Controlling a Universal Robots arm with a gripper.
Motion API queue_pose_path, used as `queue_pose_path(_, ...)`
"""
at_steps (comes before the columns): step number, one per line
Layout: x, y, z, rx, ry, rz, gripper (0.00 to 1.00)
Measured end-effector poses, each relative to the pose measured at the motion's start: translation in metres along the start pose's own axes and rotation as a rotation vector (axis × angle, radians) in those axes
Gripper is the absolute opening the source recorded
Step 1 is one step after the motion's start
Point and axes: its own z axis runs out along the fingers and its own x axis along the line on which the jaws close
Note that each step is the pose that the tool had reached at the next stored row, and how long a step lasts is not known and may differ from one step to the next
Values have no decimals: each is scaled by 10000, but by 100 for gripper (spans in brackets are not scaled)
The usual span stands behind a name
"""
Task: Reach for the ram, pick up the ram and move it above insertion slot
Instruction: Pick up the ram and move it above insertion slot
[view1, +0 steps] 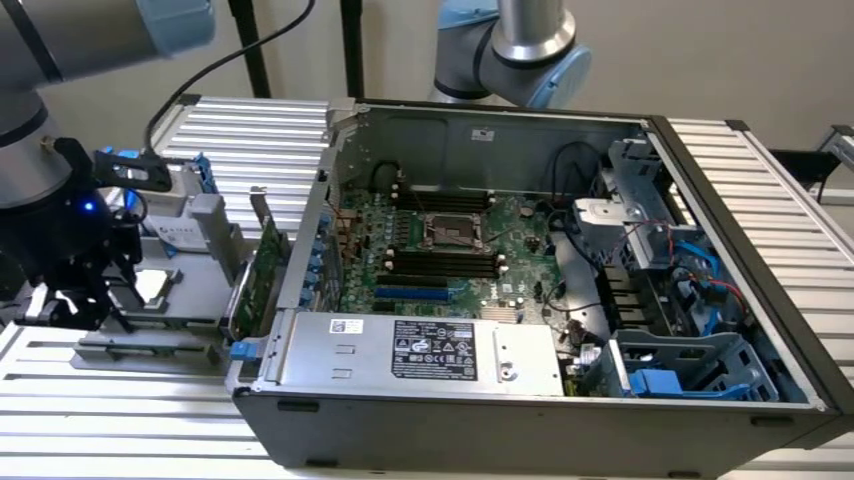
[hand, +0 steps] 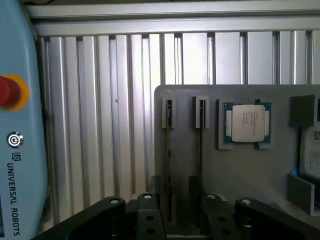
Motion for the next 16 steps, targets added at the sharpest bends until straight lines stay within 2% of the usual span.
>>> queue_pose_path(9, 8, -56, 165, 1, -4, 136, 36)
queue_pose_path(16, 15, -64, 292, 0, -3, 162, 36)
